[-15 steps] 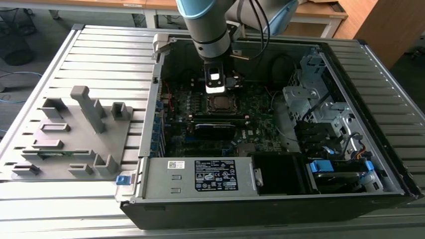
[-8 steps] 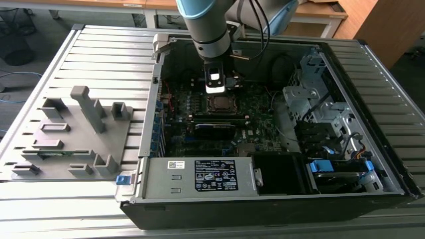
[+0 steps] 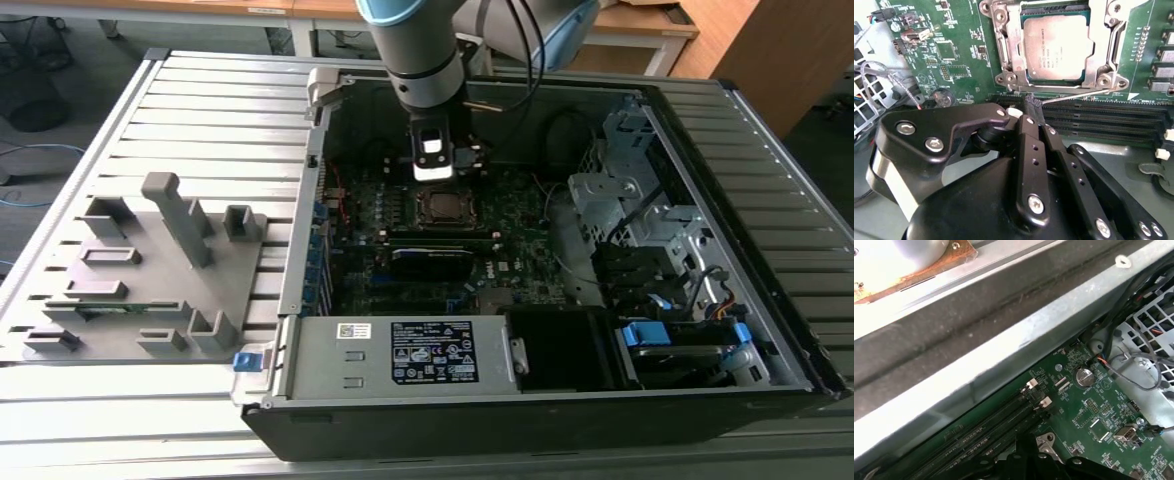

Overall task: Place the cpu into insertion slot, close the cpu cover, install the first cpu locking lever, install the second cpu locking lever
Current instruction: 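Install the first cpu locking lever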

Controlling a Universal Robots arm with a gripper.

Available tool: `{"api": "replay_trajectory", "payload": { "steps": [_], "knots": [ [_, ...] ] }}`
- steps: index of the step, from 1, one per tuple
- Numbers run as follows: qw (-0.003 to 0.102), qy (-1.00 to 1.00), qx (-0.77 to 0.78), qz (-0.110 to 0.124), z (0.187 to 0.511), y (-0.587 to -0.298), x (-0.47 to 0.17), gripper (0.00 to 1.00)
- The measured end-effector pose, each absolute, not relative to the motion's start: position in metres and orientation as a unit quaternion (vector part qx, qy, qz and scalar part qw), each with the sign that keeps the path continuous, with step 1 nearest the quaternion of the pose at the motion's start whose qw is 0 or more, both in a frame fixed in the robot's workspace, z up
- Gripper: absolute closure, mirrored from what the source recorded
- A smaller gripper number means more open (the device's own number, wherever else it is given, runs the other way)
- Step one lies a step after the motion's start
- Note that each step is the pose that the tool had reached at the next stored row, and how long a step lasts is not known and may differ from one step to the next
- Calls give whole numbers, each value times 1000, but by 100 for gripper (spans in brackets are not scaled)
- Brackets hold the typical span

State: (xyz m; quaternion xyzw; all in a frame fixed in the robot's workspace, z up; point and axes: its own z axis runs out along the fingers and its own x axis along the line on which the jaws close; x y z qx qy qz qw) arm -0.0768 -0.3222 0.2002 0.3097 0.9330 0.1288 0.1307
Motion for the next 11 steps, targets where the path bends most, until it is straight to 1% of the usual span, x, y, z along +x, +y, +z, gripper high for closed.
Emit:
{"api": "replay_trajectory", "payload": {
  "steps": [4,7,11],
  "knots": [
    [141,931,308,133,200,-323,-80,90],
    [143,931,308,134,200,-323,-81,90],
    [142,930,309,143,200,-323,-84,90]
  ]
}}
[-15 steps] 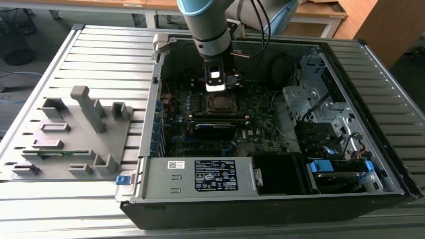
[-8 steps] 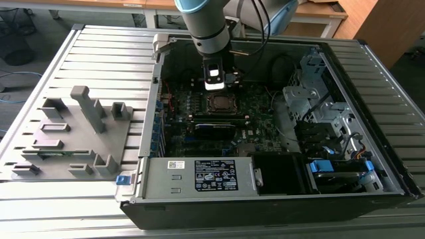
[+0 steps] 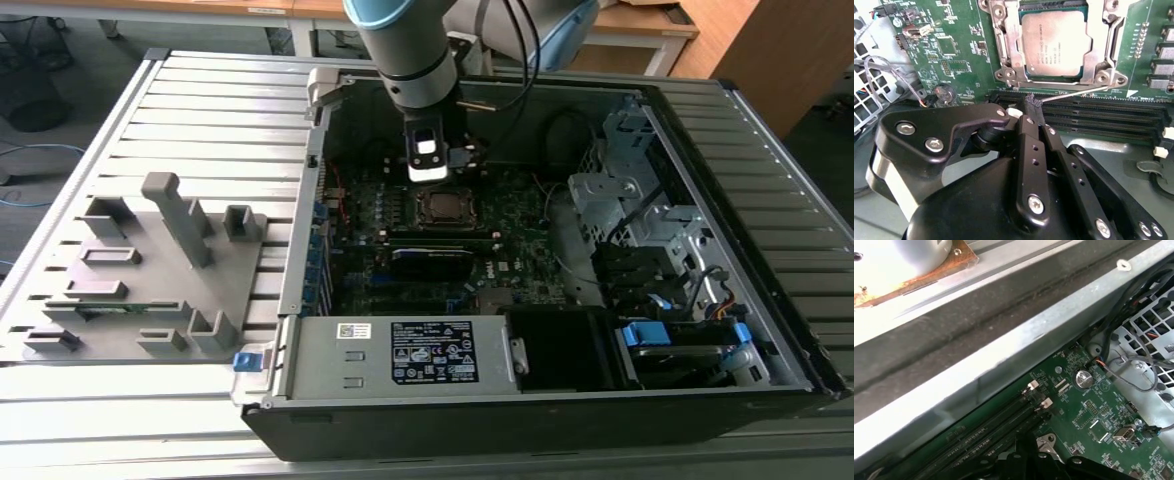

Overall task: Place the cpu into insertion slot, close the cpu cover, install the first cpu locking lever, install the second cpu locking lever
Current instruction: 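Install the first cpu locking lever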

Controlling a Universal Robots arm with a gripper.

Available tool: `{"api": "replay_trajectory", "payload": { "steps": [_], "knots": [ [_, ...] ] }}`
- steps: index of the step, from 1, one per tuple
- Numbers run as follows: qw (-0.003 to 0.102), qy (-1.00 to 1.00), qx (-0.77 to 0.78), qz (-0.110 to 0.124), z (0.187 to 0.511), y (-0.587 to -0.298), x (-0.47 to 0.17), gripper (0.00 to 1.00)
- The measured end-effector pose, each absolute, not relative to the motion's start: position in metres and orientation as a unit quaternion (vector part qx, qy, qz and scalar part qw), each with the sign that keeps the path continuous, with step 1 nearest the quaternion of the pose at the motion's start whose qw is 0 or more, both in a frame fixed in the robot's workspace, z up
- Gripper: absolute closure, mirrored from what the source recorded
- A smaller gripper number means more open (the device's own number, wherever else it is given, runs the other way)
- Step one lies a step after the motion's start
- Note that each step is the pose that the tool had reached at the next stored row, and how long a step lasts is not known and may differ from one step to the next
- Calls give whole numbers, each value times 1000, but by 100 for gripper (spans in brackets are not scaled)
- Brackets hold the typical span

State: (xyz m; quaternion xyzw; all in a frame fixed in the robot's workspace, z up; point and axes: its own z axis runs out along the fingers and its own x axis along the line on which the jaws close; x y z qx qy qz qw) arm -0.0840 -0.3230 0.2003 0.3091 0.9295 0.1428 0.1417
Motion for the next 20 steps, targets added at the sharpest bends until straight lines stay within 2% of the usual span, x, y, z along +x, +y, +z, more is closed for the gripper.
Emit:
{"api": "replay_trajectory", "payload": {
  "steps": [6,20],
  "knots": [
    [142,927,310,154,200,-323,-87,90],
    [144,926,310,161,200,-326,-91,90]
  ]
}}
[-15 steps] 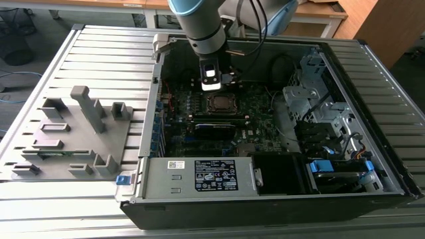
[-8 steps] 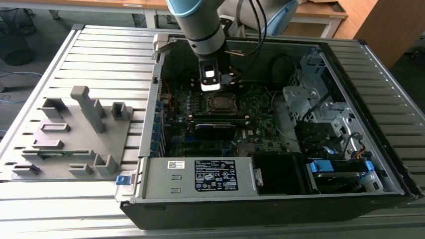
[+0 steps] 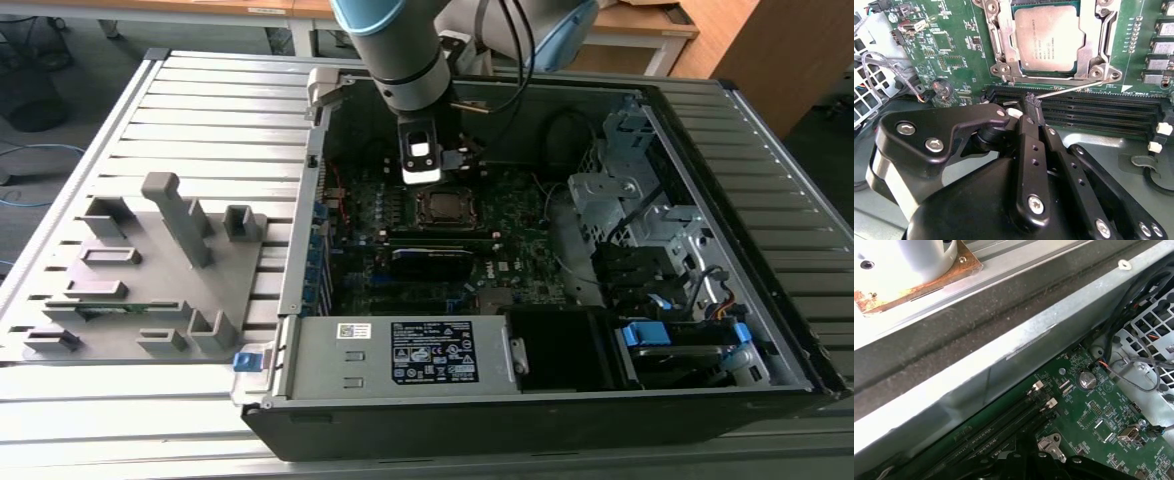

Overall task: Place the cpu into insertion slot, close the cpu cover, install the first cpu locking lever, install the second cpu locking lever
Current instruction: 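Install the first cpu locking lever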

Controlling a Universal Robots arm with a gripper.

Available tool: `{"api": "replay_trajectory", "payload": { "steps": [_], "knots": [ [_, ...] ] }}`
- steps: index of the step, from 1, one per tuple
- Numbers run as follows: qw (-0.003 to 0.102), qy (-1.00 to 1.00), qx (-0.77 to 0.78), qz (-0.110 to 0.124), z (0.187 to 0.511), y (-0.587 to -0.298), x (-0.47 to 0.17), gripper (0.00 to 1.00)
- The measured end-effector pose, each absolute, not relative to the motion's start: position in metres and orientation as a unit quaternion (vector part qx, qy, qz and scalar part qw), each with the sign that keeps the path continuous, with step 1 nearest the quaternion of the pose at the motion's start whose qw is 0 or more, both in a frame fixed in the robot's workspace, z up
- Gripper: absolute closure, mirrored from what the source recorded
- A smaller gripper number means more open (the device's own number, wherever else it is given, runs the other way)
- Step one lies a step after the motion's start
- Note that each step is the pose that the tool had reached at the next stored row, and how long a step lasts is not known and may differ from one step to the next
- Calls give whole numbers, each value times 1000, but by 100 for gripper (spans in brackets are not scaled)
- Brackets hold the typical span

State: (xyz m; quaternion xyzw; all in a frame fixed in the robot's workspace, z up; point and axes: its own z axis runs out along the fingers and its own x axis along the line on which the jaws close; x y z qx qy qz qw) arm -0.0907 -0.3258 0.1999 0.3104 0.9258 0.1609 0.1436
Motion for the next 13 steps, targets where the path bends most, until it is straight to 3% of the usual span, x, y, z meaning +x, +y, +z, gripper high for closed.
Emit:
{"api": "replay_trajectory", "payload": {
  "steps": [13],
  "knots": [
    [148,925,310,165,195,-326,-92,90]
  ]
}}
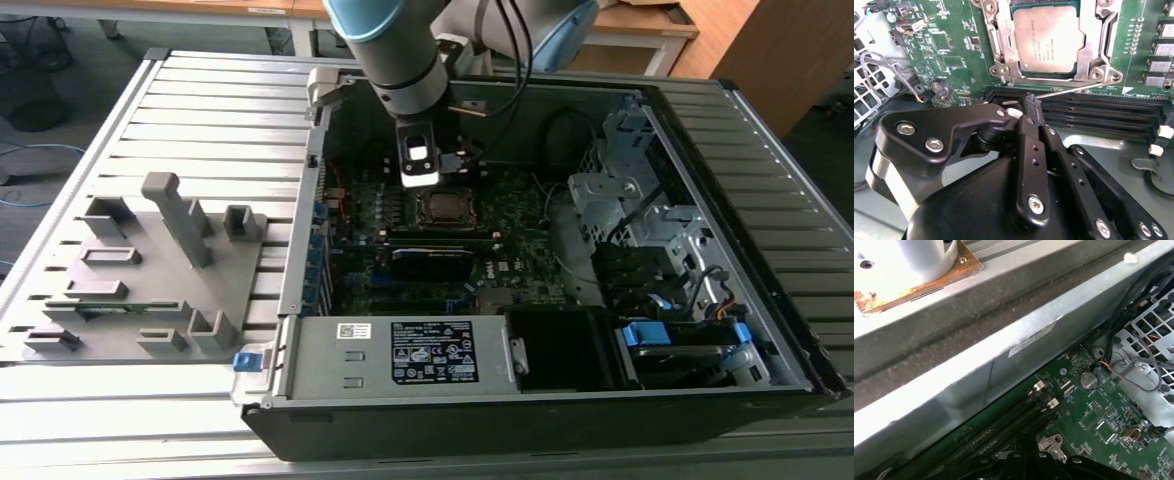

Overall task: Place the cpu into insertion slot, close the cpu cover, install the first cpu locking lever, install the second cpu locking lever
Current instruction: 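Install the first cpu locking lever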

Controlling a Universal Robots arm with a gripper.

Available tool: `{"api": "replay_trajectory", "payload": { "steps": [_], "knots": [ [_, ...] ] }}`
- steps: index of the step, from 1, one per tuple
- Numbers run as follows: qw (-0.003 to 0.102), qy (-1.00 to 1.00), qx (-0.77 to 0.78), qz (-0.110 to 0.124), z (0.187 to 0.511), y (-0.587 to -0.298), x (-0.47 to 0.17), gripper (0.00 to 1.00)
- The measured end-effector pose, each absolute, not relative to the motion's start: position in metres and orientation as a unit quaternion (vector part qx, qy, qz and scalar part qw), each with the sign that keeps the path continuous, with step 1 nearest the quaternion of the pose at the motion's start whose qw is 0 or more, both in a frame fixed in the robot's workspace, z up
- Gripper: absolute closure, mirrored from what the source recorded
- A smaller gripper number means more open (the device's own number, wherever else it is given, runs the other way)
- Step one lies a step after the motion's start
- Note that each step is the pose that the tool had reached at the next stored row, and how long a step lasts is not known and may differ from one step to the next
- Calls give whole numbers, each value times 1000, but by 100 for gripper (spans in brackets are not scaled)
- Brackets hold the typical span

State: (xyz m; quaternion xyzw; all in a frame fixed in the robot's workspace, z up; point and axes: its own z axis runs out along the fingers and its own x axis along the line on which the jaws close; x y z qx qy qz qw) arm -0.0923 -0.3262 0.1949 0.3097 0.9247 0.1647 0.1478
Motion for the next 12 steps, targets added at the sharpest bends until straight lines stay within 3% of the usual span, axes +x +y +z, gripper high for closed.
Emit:
{"api": "replay_trajectory", "payload": {
  "steps": [12],
  "knots": [
    [151,927,306,157,185,-326,-92,90]
  ]
}}
